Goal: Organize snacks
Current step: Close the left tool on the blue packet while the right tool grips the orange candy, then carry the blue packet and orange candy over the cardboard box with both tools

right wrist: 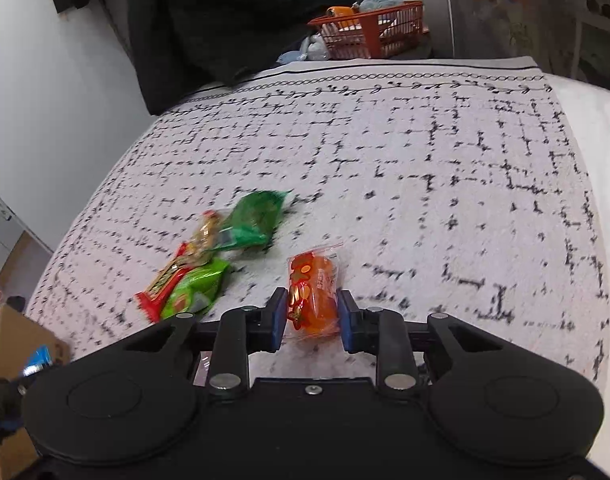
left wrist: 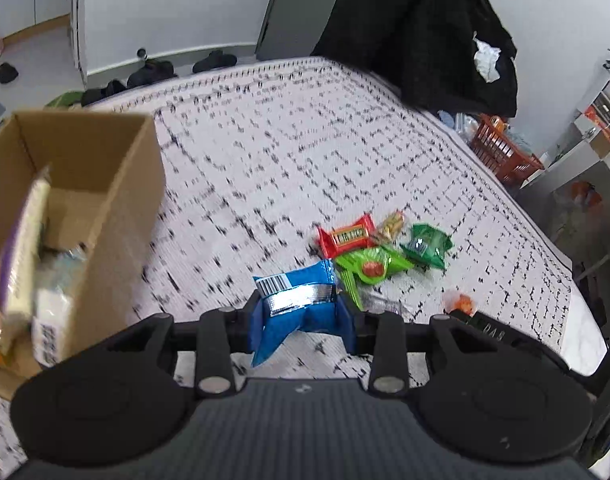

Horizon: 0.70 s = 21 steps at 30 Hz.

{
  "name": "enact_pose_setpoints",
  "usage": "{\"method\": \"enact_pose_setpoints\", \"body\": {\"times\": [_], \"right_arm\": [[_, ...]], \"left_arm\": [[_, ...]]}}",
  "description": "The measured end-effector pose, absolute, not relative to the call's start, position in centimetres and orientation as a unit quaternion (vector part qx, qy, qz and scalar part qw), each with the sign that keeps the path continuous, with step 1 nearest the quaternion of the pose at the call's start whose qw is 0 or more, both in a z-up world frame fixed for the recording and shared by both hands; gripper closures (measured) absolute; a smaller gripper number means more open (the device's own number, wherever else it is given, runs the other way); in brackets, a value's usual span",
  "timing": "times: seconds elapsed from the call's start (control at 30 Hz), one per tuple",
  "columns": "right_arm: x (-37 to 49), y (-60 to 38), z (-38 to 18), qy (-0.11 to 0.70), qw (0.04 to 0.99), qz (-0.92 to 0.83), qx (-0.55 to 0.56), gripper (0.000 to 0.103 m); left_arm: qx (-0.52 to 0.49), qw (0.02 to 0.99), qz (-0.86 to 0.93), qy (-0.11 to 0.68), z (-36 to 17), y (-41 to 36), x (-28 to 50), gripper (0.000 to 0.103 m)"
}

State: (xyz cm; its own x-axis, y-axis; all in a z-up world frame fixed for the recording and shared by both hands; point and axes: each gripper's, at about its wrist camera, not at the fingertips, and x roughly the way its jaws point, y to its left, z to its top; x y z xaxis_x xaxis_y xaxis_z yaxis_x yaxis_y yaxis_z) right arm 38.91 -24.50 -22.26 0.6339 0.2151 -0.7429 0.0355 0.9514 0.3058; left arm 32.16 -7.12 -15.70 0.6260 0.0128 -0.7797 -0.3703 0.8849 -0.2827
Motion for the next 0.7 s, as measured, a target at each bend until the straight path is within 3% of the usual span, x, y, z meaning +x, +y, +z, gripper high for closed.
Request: {"method": "enact_pose_setpoints", "body": {"times": [0.7], "right_arm": [[34.8, -16.6, -17.5, 0.378, 0.910, 0.130, 0.111, 0.077]], "left_arm": [[-0.203, 0.898, 0.122, 0.372, -10.4, 0.1, 28.4, 0.066]]}}
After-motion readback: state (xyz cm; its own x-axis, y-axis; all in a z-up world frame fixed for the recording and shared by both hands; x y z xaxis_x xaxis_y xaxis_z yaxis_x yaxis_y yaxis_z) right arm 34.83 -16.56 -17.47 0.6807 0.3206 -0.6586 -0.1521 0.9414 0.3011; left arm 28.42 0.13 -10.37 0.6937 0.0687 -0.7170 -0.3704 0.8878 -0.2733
